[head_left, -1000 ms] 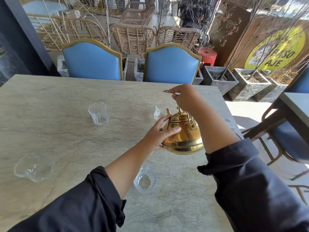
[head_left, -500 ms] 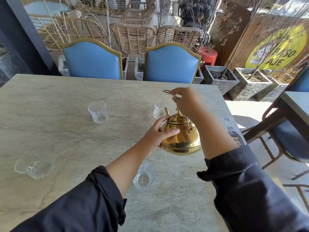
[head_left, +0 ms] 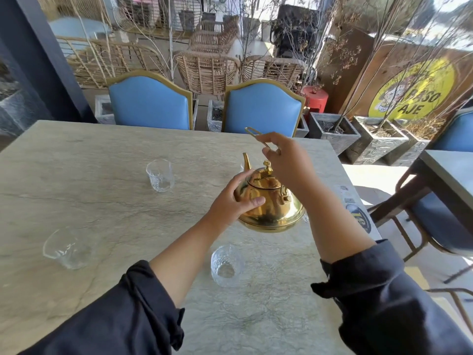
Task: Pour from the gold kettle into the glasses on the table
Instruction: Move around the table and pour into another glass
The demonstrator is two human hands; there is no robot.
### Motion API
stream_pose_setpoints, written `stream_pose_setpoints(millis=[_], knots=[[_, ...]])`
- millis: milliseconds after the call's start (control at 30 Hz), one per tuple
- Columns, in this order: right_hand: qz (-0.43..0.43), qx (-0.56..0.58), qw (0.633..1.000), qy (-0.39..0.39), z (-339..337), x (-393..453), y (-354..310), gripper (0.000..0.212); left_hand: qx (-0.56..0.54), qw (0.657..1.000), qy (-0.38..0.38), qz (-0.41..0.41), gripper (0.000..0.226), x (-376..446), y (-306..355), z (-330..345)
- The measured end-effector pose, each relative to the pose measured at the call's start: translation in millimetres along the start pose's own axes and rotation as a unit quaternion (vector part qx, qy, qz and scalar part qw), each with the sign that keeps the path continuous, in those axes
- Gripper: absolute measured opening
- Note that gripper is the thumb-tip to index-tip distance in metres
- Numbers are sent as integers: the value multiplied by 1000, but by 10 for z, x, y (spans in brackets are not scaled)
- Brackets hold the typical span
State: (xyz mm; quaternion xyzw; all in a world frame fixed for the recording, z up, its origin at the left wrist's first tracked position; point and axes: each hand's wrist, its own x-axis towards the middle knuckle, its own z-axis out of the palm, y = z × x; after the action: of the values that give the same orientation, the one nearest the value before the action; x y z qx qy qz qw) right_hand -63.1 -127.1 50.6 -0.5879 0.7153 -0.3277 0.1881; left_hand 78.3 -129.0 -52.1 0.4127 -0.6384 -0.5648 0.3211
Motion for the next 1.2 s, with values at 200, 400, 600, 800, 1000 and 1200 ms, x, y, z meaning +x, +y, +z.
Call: stream_pose_setpoints(millis=[200, 400, 600, 800, 1000, 1200], knots=[[-51, -8, 998, -36, 133, 16, -475, 28, 13, 999, 51, 3, 65, -194, 69, -371], [-95, 18, 992, -85, 520, 107, -800, 32, 5, 994, 110, -22, 65, -407, -1, -751], [-130, -1, 982, -139, 962, 233, -1023, 30, -52, 982, 161, -78, 56, -526, -181, -1031], [-151, -47, 973, -169, 1291, 389, -1151, 29, -67, 976, 177, -110, 52, -534, -312, -1198], [-149, -90, 964, -203, 1451, 533, -1288, 29, -125, 968, 176, -130, 55, -492, -431, -1253], [-140, -137, 955, -222, 1534, 630, -1309, 32, -141, 967, 174, -123, 55, -461, -469, -1259]])
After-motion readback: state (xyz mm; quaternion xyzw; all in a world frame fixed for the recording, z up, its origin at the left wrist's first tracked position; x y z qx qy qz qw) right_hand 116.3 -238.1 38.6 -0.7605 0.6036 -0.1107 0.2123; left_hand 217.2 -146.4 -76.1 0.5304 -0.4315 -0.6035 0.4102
